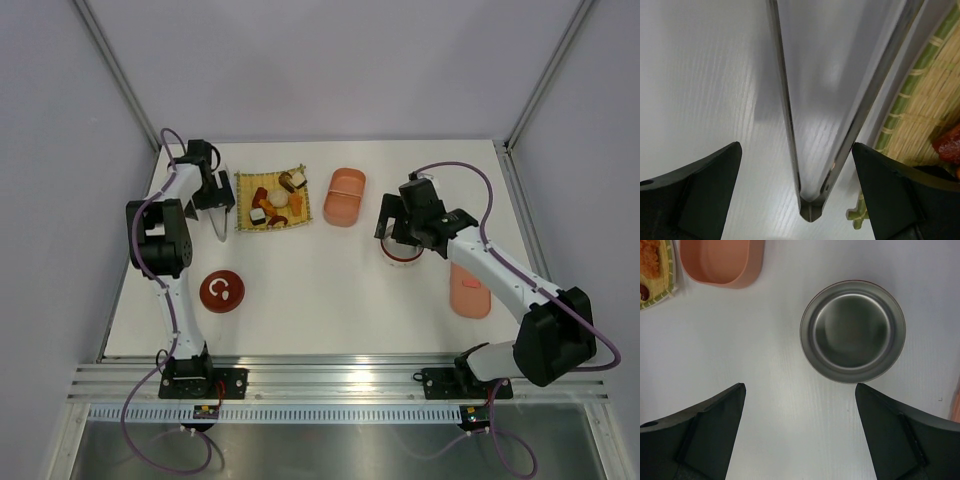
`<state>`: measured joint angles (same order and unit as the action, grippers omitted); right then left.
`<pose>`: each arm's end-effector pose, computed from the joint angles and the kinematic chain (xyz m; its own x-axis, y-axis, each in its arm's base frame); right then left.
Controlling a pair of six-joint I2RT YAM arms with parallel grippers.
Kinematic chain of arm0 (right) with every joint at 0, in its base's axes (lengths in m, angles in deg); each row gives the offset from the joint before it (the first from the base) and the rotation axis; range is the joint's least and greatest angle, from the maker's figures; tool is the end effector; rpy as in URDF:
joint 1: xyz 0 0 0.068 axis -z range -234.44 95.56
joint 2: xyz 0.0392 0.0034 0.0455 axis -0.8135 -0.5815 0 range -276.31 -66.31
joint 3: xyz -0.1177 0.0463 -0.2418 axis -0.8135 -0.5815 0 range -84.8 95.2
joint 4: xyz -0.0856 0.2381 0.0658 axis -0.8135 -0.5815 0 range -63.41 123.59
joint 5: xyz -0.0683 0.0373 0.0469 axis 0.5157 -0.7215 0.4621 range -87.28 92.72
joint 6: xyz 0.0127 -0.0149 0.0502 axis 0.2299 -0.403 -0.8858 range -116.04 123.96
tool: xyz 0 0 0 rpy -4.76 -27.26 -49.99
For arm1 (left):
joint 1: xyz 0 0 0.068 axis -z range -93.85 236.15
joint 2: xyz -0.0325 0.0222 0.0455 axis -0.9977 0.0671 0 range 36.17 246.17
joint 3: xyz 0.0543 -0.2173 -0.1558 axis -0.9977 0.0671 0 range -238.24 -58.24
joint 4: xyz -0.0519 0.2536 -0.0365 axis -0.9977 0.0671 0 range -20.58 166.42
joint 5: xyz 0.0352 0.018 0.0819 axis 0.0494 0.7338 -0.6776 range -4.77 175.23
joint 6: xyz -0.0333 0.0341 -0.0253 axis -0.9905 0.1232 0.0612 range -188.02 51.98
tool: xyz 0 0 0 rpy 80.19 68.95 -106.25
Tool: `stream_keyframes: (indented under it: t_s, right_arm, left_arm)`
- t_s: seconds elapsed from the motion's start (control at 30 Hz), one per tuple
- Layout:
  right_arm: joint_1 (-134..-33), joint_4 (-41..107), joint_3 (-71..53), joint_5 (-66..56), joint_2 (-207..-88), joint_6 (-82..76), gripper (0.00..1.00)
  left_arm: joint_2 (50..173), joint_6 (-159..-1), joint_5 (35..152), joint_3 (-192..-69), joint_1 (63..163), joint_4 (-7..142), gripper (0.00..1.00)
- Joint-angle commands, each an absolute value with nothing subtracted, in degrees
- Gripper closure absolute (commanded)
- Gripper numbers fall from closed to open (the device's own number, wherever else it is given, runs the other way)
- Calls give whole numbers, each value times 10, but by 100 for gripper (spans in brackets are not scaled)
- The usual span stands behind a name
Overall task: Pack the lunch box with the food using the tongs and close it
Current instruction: Pick up the clamp at the center of the board.
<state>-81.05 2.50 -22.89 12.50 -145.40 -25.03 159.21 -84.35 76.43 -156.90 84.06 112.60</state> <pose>0.2659 0.1264 0.2764 -0.7485 0.1592 -0.6437 0.0259 0.9770 0.2116 0.4530 0.0221 0.1874 -0.8599 -0.3096 -0.4059 -0.3505 0.9361 0.0284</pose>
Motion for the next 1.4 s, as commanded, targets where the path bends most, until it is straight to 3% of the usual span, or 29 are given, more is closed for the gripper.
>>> stream_keyframes:
  t_s: [0.0,0.3,0.6,0.83,0.93,0.97,1.07,1.37]
  right_arm:
    - [-811,47,-208,98,-1459,-264,1]
    - [-810,51,-225,97,-1457,-276,0]
    - [-810,49,-217,97,-1468,-270,0]
    - [-811,46,-216,100,-1467,-270,0]
    - [-810,43,-218,101,-1465,-272,0]
    - [-810,42,-218,101,-1466,-272,1]
    - [-810,41,-219,100,-1462,-274,1]
    - [-810,50,-239,116,-1421,-286,0]
  left_arm:
    - [1612,-839,796,-1589,832,1102,5]
    - [1626,-834,753,-1597,832,1099,14]
    - [1654,-828,741,-1632,831,1102,14]
    - [1675,-836,757,-1650,824,1102,27]
    - [1674,-834,755,-1649,823,1103,42]
    - [1669,-834,750,-1649,823,1105,53]
    - [1648,-842,703,-1635,823,1101,72]
    - [1487,-857,697,-1578,827,1099,73]
